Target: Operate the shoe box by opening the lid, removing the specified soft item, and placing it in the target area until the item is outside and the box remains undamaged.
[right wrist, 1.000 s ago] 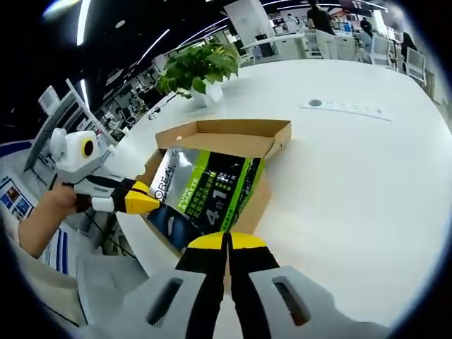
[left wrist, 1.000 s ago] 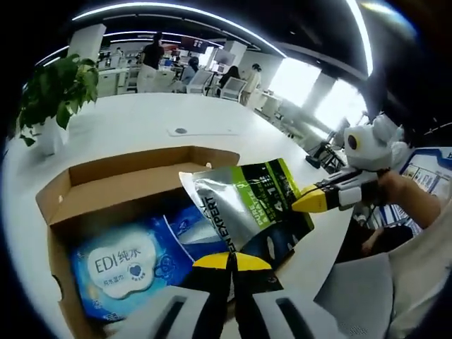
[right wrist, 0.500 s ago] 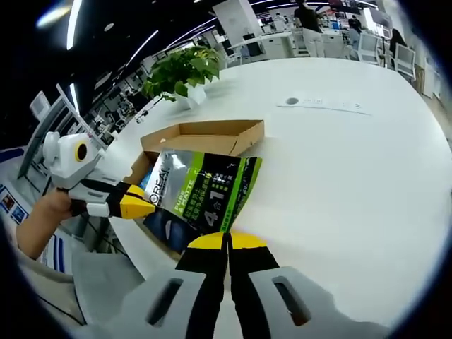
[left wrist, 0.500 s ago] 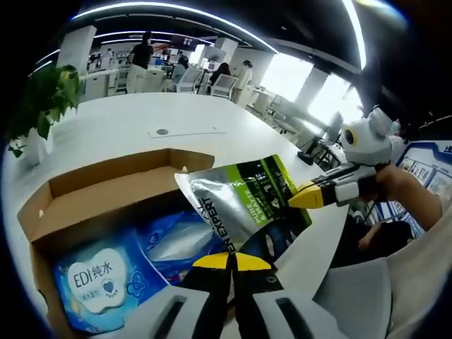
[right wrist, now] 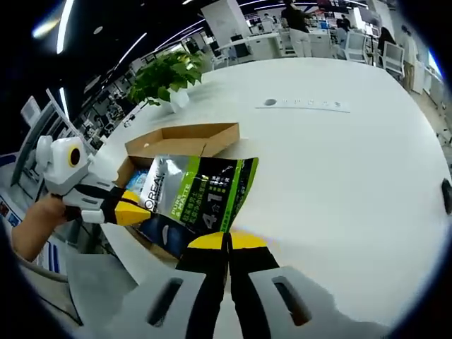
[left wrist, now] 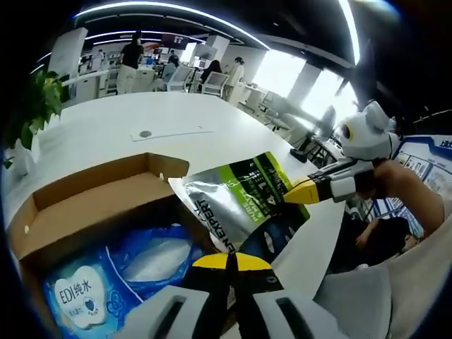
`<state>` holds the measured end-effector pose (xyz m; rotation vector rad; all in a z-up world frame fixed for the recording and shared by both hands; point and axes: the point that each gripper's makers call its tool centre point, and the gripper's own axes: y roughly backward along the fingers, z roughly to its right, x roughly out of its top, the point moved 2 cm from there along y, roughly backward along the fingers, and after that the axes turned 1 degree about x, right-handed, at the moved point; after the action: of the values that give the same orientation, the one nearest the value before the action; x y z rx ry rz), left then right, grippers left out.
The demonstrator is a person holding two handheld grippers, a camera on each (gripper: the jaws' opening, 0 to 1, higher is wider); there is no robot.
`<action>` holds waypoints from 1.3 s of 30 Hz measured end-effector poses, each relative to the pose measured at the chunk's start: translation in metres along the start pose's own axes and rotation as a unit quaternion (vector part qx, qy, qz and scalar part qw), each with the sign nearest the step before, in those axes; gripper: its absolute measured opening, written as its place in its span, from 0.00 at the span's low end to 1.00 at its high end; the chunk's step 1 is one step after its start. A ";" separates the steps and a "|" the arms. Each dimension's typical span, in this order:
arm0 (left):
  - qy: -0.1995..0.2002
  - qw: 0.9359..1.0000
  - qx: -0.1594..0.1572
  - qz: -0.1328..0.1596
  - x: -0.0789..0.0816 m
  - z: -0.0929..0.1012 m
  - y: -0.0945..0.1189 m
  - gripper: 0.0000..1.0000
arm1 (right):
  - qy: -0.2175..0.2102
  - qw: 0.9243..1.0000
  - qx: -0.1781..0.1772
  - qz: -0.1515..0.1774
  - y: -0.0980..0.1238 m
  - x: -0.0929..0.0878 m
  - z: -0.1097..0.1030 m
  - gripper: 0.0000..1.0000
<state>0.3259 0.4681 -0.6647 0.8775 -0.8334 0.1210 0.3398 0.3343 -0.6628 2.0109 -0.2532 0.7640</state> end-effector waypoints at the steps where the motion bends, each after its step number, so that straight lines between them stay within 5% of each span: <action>1: 0.000 1.000 -0.001 0.000 0.001 0.001 -0.002 0.00 | -0.001 1.000 -0.001 0.001 0.001 0.001 0.002 0.00; 17: -0.013 1.000 -0.016 -0.008 0.017 0.015 -0.033 0.00 | -0.017 0.999 -0.030 0.004 0.012 0.004 0.037 0.00; 39: -0.073 0.995 -0.012 -0.065 0.032 0.009 -0.075 0.00 | -0.031 0.998 -0.057 -0.016 -0.006 0.005 0.074 0.00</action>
<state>0.3740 0.4055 -0.6870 0.9228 -0.9085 -0.0682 0.3770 0.2770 -0.6913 1.9284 -0.2946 0.6536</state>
